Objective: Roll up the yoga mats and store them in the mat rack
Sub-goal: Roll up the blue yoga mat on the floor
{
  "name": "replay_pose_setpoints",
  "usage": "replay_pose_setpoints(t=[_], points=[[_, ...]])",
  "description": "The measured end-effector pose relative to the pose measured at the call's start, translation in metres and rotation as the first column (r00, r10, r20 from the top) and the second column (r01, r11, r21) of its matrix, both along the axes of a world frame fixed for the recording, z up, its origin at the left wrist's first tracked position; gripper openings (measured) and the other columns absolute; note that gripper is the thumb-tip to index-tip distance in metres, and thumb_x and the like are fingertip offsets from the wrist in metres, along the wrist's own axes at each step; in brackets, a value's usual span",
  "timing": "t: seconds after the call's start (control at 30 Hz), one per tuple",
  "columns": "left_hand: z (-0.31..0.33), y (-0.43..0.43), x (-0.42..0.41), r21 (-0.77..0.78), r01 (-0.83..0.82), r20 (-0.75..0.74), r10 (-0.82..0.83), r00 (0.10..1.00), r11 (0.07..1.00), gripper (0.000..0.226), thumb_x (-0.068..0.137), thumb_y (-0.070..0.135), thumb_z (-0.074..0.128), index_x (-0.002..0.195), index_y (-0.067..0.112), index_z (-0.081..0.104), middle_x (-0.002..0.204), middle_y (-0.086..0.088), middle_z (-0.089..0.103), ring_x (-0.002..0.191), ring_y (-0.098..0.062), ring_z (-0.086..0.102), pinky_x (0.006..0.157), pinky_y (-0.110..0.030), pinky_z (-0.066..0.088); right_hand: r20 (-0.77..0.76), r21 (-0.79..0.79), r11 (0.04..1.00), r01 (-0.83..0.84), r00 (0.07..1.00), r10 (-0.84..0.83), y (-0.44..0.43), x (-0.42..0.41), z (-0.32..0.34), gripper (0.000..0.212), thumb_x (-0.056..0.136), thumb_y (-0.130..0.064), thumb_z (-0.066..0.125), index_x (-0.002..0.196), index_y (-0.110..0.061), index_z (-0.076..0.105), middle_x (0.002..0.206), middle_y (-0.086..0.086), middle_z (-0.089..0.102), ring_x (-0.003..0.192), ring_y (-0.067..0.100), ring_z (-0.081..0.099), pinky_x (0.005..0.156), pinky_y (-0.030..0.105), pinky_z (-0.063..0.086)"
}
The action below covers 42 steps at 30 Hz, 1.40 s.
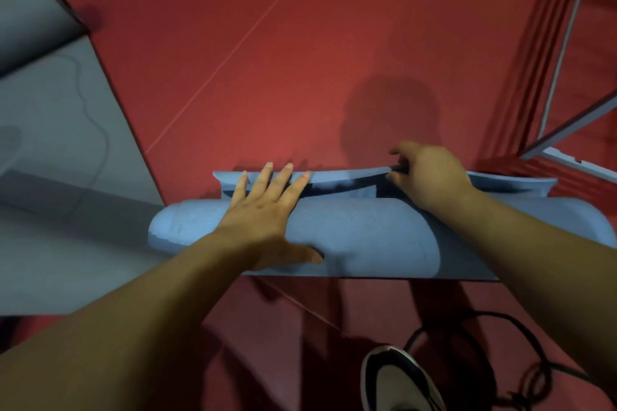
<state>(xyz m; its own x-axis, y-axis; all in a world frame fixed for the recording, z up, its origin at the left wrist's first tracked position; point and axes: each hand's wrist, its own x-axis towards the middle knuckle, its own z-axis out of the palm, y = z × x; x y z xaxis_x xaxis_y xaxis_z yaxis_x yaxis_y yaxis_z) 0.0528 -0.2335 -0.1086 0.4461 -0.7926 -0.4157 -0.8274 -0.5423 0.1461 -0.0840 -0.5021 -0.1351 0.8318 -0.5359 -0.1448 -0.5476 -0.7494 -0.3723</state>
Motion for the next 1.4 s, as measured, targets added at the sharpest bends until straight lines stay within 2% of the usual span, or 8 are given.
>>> replay_pose_setpoints(t=[0.23,0.4,0.53,0.77,0.93,1.1,1.27,1.4], points=[[0.0,0.002,-0.002,-0.044,-0.023,0.042,0.025,0.999,0.999,0.138,0.055,0.101,0.048,0.151,0.042,-0.032,0.169,0.007,-0.018,0.153,-0.021,-0.026,0.122,-0.059,-0.013,0.3,0.016,1.0,-0.013,0.954,0.007,0.014,-0.038,0.011,0.027,0.084,-0.03,0.08,0.11,-0.026,0.074,0.079,-0.011,0.068,0.082,0.01,0.051,0.073,0.029,0.045],[-0.004,0.008,-0.005,-0.044,0.0,0.056,0.003,0.998,0.999,0.136,0.053,0.102,0.043,0.155,0.042,-0.023,0.153,0.01,0.035,0.139,-0.026,0.036,0.119,-0.06,0.019,0.354,-0.037,0.999,-0.021,0.935,0.033,0.04,-0.074,0.014,0.02,0.08,-0.026,0.084,0.097,-0.021,0.076,0.075,-0.026,0.046,0.076,0.015,0.051,0.069,0.025,0.039],[-0.002,0.011,-0.01,-0.069,0.027,0.086,-0.021,0.996,0.997,0.126,0.055,0.101,0.04,0.152,0.052,-0.023,0.131,0.008,0.053,0.12,-0.026,0.055,0.107,-0.052,0.037,0.351,-0.019,1.0,-0.001,0.936,0.008,0.043,-0.079,0.011,0.026,0.08,-0.03,0.085,0.102,-0.022,0.075,0.085,-0.016,0.065,0.084,0.019,0.056,0.075,0.033,0.049],[0.013,0.0,-0.017,0.068,0.049,0.009,-0.05,0.999,0.996,0.104,0.068,0.093,0.041,0.155,0.055,-0.001,0.145,0.003,0.037,0.139,-0.025,0.036,0.114,-0.06,0.029,0.136,-0.233,0.905,0.355,0.934,-0.331,0.017,-0.112,0.008,0.055,0.086,-0.068,0.052,0.106,-0.022,0.076,0.108,0.011,0.071,0.102,0.039,0.062,0.093,0.051,0.048],[0.024,-0.017,-0.036,0.053,0.079,-0.092,-0.074,0.993,0.995,0.098,0.087,0.057,0.069,0.159,0.027,0.011,0.169,0.006,0.009,0.156,-0.018,0.007,0.123,-0.06,0.011,-0.06,-0.139,0.776,0.615,0.777,-0.626,0.007,-0.142,0.016,0.065,0.083,-0.081,0.051,0.13,-0.038,0.064,0.161,0.017,0.025,0.145,0.047,0.02,0.118,0.063,0.013],[0.024,-0.042,-0.061,0.205,0.08,-0.108,-0.059,0.992,0.975,0.1,0.083,0.071,0.059,0.147,0.063,-0.018,0.164,-0.002,0.002,0.15,-0.044,0.006,0.113,-0.076,0.006,-0.154,0.004,0.662,0.749,0.655,-0.74,-0.005,-0.159,0.023,0.073,0.079,-0.088,0.045,0.144,-0.053,0.045,0.169,0.001,-0.006,0.15,0.048,0.007,0.117,0.067,0.016],[0.021,-0.081,-0.101,0.047,-0.041,-0.115,0.046,0.992,0.998,0.096,0.078,0.081,0.058,0.151,0.032,0.019,0.163,0.002,0.02,0.154,-0.038,0.008,0.119,-0.069,0.002,-0.117,0.176,0.614,0.769,0.636,-0.763,-0.019,-0.18,0.025,0.077,0.081,-0.08,0.052,0.149,-0.046,0.041,0.163,0.017,0.024,0.141,0.04,0.039,0.112,0.053,0.035],[0.01,-0.101,-0.125,0.026,-0.083,-0.031,0.084,0.996,0.996,0.098,0.077,0.084,0.055,0.147,0.025,0.019,0.162,-0.001,0.023,0.154,-0.04,0.009,0.12,-0.068,0.002,-0.048,0.334,0.62,0.71,0.669,-0.741,-0.032,-0.185,0.026,0.07,0.086,-0.063,0.066,0.148,-0.035,0.049,0.151,0.011,0.051,0.134,0.033,0.05,0.11,0.041,0.039]])
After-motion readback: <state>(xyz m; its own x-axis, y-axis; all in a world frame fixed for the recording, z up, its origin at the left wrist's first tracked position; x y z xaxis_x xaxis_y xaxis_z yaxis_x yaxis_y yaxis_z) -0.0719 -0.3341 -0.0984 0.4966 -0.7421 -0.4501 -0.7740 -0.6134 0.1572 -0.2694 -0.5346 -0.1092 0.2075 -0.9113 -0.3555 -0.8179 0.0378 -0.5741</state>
